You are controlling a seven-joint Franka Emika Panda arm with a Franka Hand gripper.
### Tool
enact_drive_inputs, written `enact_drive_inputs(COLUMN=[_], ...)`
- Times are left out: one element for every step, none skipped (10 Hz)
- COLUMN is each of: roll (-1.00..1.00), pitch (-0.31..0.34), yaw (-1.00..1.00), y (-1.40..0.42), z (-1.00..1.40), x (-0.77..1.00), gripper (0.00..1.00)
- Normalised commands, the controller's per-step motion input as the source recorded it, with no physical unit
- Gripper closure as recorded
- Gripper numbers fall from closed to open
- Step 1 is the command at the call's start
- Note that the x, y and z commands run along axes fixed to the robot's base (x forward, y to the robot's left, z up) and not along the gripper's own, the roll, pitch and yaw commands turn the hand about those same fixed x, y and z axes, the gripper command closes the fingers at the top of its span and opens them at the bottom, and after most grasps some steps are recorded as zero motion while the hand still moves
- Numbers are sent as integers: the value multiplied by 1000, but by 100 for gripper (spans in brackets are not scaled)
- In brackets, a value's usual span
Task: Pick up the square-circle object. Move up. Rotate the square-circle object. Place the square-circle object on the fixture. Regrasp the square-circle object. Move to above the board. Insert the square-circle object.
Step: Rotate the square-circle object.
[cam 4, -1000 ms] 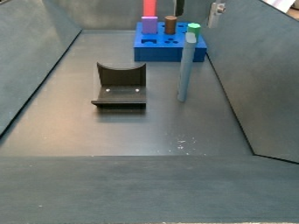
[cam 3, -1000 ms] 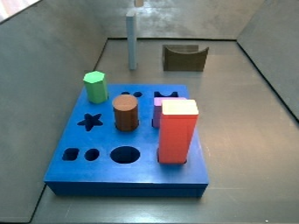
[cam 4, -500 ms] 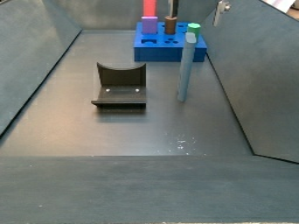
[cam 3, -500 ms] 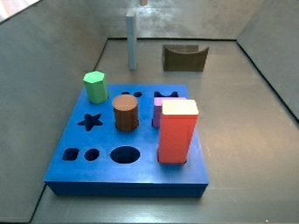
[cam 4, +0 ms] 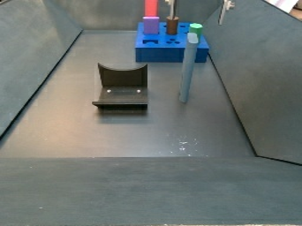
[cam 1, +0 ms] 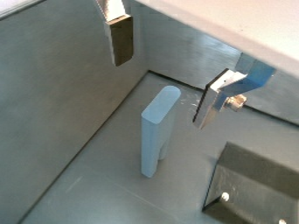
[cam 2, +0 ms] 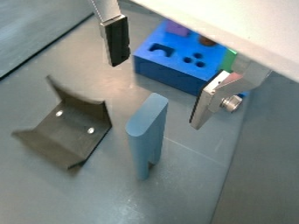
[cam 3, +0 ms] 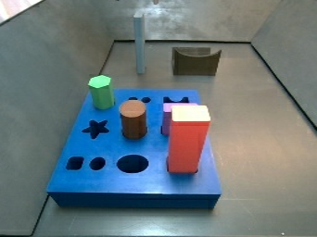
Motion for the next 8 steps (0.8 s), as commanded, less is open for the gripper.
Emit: enact_drive_inputs(roll=[-124,-124,-124,-123,-123,-121,-118,-105], pitch=[64,62,61,60,59,59,48,-2], yaw=[970,718,556,316,205,111,76,54], y=[-2,-2,-2,-2,-2,0,1,6], z=[-4,-3,-2,-1,-1,-1000,-1000,-1000], x=[21,23,23,25,25,0,9,37], gripper=[0,0,0,0,0,0,0,0])
